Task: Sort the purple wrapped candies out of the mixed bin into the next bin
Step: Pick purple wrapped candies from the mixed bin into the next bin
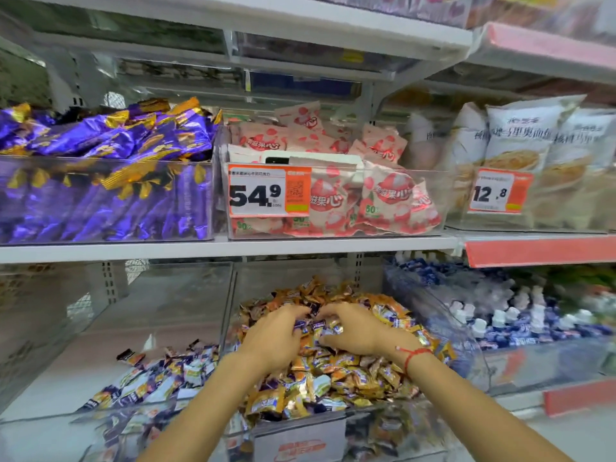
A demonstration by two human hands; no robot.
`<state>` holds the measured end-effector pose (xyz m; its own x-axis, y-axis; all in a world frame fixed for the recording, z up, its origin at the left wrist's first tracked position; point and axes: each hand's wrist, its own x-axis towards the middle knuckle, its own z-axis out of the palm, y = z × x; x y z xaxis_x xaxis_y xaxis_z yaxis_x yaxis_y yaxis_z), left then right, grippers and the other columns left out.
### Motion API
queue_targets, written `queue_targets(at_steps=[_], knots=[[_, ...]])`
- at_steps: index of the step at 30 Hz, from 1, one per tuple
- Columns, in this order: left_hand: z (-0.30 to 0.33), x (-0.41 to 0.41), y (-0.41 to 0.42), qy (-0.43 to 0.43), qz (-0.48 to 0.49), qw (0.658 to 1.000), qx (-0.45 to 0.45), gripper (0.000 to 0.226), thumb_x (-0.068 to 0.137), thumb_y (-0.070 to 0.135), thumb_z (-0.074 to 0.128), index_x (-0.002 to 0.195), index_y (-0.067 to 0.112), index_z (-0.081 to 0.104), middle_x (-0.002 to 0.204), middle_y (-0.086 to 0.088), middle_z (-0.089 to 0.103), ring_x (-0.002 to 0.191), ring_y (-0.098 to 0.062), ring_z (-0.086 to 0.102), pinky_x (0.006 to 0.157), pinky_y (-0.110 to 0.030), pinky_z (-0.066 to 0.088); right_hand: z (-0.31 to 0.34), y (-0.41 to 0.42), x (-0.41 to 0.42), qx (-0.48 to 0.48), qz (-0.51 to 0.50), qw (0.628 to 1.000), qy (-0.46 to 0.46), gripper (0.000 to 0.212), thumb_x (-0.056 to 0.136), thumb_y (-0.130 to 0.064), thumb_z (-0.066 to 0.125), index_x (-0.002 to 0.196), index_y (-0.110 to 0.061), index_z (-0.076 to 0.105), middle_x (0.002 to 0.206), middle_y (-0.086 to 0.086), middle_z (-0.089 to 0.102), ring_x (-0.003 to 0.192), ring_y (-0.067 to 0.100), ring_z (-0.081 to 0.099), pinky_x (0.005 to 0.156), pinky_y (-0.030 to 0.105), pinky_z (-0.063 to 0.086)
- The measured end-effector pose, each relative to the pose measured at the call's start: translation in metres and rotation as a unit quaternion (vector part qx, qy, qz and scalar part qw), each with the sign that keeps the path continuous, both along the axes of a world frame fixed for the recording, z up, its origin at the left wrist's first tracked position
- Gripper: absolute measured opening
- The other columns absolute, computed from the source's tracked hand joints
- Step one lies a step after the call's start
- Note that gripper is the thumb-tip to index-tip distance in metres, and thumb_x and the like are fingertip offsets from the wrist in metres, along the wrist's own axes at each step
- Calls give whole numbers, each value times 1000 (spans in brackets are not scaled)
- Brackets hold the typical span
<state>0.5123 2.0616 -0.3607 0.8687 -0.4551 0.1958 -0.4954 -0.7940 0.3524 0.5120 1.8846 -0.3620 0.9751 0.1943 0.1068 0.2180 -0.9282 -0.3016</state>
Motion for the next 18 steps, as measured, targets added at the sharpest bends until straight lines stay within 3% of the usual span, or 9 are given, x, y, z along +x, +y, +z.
queue_targets(at_steps=[4,6,8,11,14,18], knots=[[-3,25,-12,29,12,994,107,56,96,36,55,148,28,35,148,0,44,134,-23,42,105,-40,41,11,-20,-12,47,54,996,-56,26,80,-28,76,106,-25,73,105,-14,66,100,4,60,89,23,47],[-3,26,-15,17,16,992,123,50,93,41,58,141,30,46,141,1,52,128,-22,49,100,-38,45,17,-27,-21,101,59,991,-69,25,81,-18,74,106,-24,73,110,-14,68,93,-7,60,84,13,47],[-1,21,-15,-5,9,993,120,42,93,42,59,134,32,54,136,5,56,124,-19,53,95,-36,46,20,-35,-27,135,61,987,-60,29,82,-16,73,109,-26,72,117,-14,66,94,-11,59,89,16,49],[4,3,-5,-17,-17,993,114,37,95,42,56,130,34,57,136,7,57,117,-17,56,85,-32,46,20,-45,-32,103,70,992,-22,37,80,-23,76,116,-31,70,125,-13,64,114,3,57,100,32,48],[6,-18,12,-49,-13,996,79,30,97,41,51,127,38,58,132,12,59,118,-13,56,86,-30,47,18,-48,-33,22,41,999,-17,45,82,-24,76,125,-25,65,131,-6,60,122,9,54,103,28,44],[6,-45,29,-89,19,996,25,29,101,37,43,127,42,57,122,18,64,110,-8,60,80,-28,46,8,-39,-29,-75,5,996,-51,38,85,-33,72,122,-26,66,129,-2,63,122,17,55,100,35,45]])
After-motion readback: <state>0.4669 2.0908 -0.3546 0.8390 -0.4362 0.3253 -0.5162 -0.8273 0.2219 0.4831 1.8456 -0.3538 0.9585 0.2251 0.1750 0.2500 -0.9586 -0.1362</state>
